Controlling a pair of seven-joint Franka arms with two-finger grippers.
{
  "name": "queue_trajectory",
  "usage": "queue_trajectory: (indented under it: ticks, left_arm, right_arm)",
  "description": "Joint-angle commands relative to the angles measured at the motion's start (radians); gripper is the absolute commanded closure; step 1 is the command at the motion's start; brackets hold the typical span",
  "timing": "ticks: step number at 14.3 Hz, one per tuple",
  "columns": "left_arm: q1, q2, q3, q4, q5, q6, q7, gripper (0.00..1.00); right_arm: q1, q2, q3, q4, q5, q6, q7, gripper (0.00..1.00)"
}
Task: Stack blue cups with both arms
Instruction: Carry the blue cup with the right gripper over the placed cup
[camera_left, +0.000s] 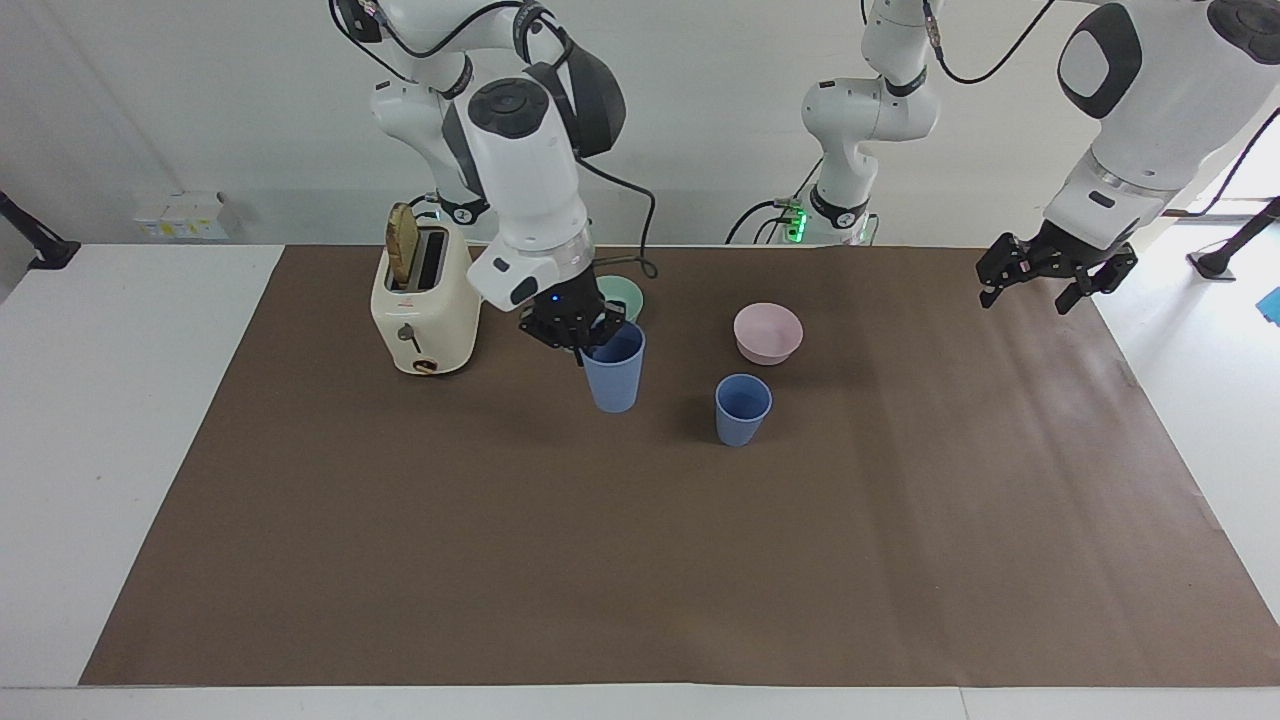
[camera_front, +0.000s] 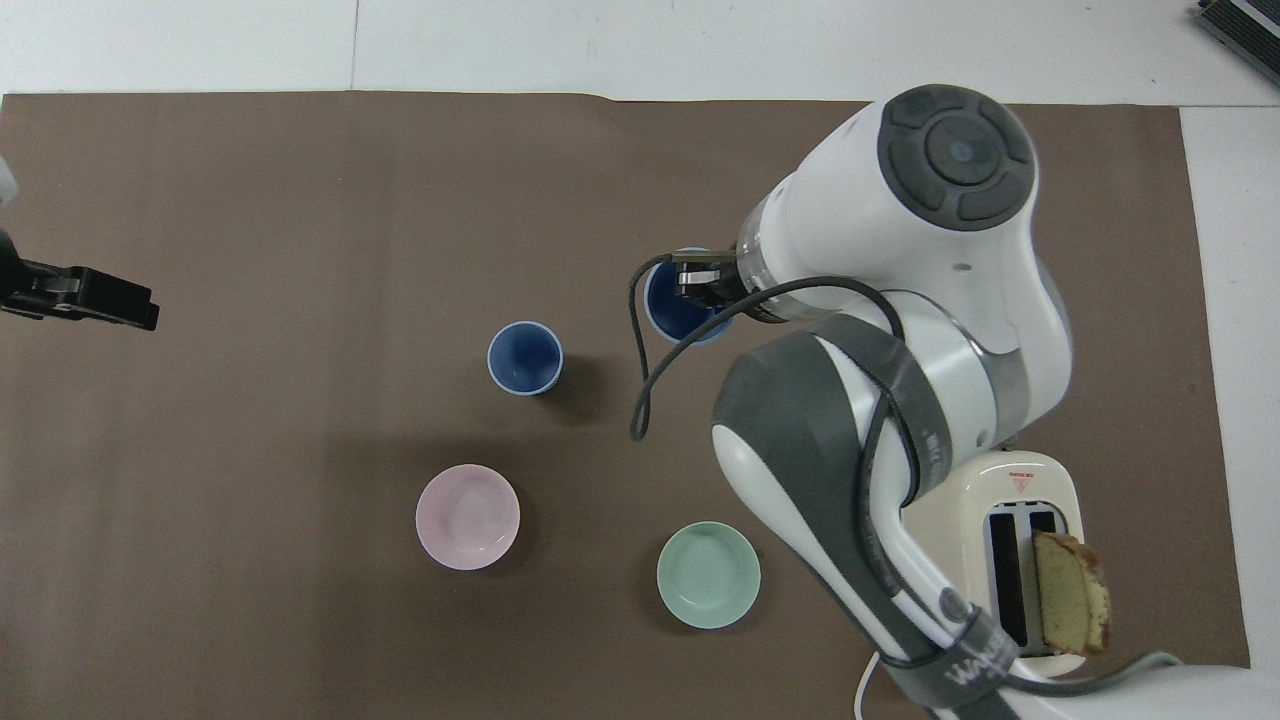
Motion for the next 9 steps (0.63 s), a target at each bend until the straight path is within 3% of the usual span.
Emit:
queue_trajectory:
  ticks: [1,5,9]
  left_arm:
    - [0.01,-0.001,-0.006,0.008,0.016,-0.017,0.007,0.0]
    - [0.01,-0.004,-0.006,0.003,0.016,-0.017,0.008,0.0]
    - [0.01,-0.004,-0.006,0.002,0.016,-0.017,0.008,0.0]
  right_arm:
    - [0.069,0.087,-0.003,0.115,-0.005,-0.015,0.103,1.0]
    - [0.137,0.17,-0.006,0.206,-0.008,-0.004,0.163,1.0]
    - [0.203,0.216,-0.014,0.209,-0.009,0.05,0.227,1.0]
